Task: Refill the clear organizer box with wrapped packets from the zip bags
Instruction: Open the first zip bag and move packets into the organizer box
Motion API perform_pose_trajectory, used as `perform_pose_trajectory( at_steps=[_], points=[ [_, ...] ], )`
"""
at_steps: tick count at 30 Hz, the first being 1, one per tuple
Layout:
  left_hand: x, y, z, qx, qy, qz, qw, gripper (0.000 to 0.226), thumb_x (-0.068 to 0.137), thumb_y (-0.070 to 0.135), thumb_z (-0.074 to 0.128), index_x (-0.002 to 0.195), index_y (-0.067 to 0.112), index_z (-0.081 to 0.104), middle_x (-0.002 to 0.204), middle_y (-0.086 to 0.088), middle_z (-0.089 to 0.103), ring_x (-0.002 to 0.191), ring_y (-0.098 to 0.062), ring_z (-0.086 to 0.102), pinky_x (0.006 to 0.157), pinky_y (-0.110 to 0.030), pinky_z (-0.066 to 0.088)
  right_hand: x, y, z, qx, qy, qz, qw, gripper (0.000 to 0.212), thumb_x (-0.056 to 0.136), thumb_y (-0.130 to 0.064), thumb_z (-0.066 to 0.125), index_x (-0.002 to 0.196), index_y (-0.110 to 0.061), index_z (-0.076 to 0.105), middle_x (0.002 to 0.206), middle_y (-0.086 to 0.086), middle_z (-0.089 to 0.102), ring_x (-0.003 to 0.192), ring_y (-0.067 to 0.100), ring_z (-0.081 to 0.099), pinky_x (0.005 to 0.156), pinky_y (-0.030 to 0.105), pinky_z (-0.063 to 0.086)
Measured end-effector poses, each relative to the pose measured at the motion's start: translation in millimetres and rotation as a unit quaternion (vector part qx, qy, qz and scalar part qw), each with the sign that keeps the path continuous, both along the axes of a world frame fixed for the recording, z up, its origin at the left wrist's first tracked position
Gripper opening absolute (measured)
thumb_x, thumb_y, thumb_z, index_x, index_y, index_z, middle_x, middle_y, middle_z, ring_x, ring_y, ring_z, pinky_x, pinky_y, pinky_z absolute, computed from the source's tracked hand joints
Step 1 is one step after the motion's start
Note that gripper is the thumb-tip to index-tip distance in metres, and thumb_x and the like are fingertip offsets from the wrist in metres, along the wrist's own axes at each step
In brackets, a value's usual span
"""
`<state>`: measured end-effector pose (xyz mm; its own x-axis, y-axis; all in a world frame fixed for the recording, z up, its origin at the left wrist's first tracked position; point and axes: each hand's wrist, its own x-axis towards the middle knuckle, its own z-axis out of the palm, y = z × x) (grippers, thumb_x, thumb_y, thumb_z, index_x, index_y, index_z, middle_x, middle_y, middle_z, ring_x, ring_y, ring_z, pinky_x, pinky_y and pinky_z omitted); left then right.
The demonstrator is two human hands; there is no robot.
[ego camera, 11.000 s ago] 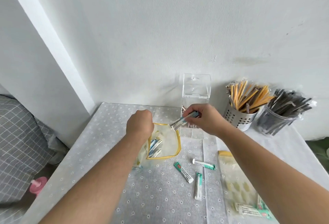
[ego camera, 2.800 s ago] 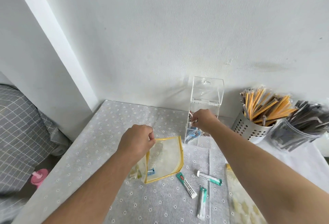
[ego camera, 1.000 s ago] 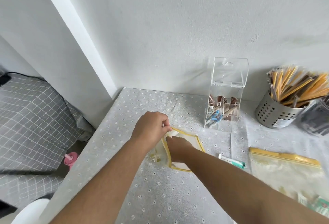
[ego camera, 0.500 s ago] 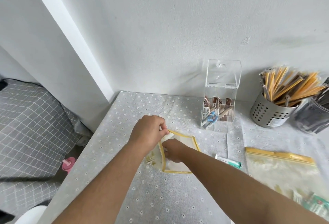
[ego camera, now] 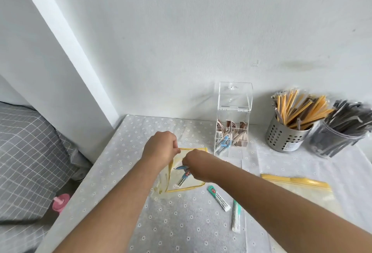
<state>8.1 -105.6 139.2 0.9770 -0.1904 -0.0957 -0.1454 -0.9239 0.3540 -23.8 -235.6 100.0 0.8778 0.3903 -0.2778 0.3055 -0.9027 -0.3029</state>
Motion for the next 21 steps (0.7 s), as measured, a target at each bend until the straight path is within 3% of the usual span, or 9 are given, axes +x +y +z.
perform_pose_trajectory(
  at_steps=[4,9,13,18,21],
  points=[
    [3,-7,3,0.008,0.002,0.013,1.000,0.016,0.080,0.023,0.073,0.070,0.020,0.061,0.084,-0.002,0.068,0.074,-0.021,0.058,0.064,-0.025,0.040,0,-54,53,0.013,-0.026,-0.055,0.998,0.025,0.090,-0.008,0.049,0.103,-0.012,0.069,0.107,0.009,0.067,0.102,0.026,0.060,0.081,0.031,0.046],
    [-2,-19,2,0.013,0.009,0.009,1.000,0.015,0.082,0.021,0.071,0.072,0.020,0.060,0.080,0.000,0.066,0.078,-0.022,0.063,0.064,-0.024,0.042,24,-112,91,0.010,-0.066,-0.176,0.982,0.022,0.090,-0.009,0.052,0.101,-0.011,0.072,0.095,0.007,0.068,0.082,0.020,0.057,0.064,0.024,0.044],
    [-3,-20,2,0.014,0.005,0.009,1.000,0.015,0.082,0.021,0.070,0.070,0.021,0.060,0.077,0.001,0.064,0.073,-0.019,0.059,0.064,-0.024,0.042,51,-126,76,-0.027,-0.089,-0.230,0.969,0.025,0.087,-0.001,0.048,0.097,-0.007,0.070,0.095,0.011,0.070,0.081,0.026,0.064,0.068,0.031,0.051],
    [-1,-14,3,0.004,0.010,0.004,1.000,0.018,0.081,0.022,0.071,0.068,0.021,0.060,0.067,0.006,0.057,0.066,-0.017,0.055,0.060,-0.022,0.038,72,-120,50,-0.075,-0.092,-0.245,0.962,0.021,0.085,0.003,0.048,0.098,-0.002,0.064,0.089,0.012,0.064,0.072,0.026,0.056,0.063,0.029,0.047],
    [0,-12,4,0.004,0.006,-0.001,1.000,0.018,0.081,0.023,0.071,0.067,0.022,0.059,0.067,0.008,0.056,0.064,-0.016,0.054,0.058,-0.023,0.036,79,-116,35,-0.103,-0.075,-0.233,0.964,0.025,0.087,0.005,0.044,0.105,0.001,0.062,0.088,0.013,0.060,0.080,0.029,0.060,0.066,0.031,0.047]
  ],
)
